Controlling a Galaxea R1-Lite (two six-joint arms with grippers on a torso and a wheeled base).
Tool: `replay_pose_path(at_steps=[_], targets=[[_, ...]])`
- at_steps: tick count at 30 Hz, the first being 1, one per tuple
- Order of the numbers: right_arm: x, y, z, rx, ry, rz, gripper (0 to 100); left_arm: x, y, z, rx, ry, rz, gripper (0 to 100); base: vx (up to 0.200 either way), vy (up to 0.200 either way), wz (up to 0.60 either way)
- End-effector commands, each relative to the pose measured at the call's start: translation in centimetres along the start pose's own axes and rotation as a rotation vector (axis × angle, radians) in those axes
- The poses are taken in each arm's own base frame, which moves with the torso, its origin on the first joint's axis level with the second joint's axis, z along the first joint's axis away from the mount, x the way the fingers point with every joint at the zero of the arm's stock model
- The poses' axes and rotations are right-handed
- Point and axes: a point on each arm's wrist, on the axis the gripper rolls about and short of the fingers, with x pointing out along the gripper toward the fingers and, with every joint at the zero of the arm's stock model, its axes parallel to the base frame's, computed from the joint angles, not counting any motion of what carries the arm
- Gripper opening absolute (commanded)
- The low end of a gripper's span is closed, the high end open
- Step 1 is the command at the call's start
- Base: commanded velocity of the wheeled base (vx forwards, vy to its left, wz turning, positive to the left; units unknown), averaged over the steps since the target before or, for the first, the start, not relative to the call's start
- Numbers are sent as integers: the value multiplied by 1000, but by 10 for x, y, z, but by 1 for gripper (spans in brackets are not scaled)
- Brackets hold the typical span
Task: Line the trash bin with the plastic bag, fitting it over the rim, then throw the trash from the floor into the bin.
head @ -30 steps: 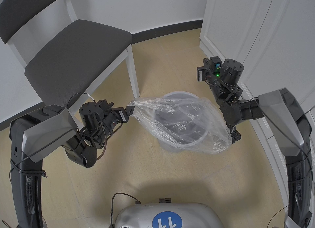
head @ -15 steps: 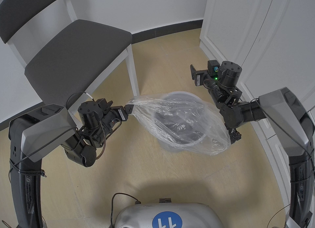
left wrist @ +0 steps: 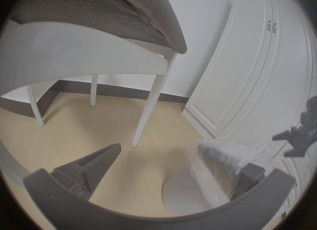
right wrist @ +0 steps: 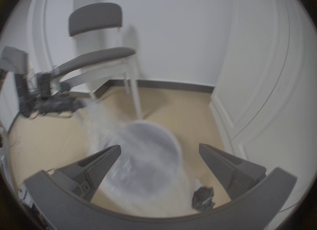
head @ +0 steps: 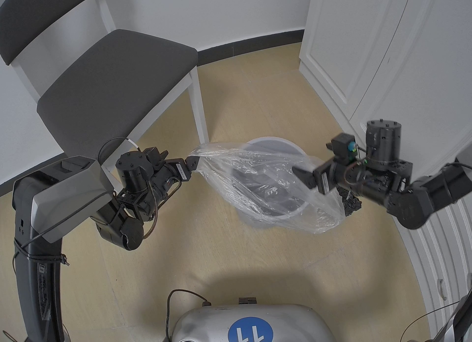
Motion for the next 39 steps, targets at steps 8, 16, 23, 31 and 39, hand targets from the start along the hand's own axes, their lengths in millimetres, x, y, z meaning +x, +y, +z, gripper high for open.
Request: replay_pose_path(at_steps=[8, 16, 23, 31, 39], targets=[[-45, 16, -45, -44, 161, 256, 100, 0, 2, -1, 2, 0, 3, 100, 0, 0, 0], [-18, 4, -45, -34, 150, 218, 100, 1, 2, 1, 2, -5, 5, 100, 0, 0, 0], [3, 4, -38, -39, 114, 210, 100, 1, 2, 2, 2, -8, 4, 100, 0, 0, 0], [17, 21, -41, -47, 115, 254, 100, 0, 2, 2, 2, -5, 5, 100, 0, 0, 0], [26, 24, -46, -50, 124, 255, 100, 1, 2, 1, 2, -7, 5, 100, 0, 0, 0]])
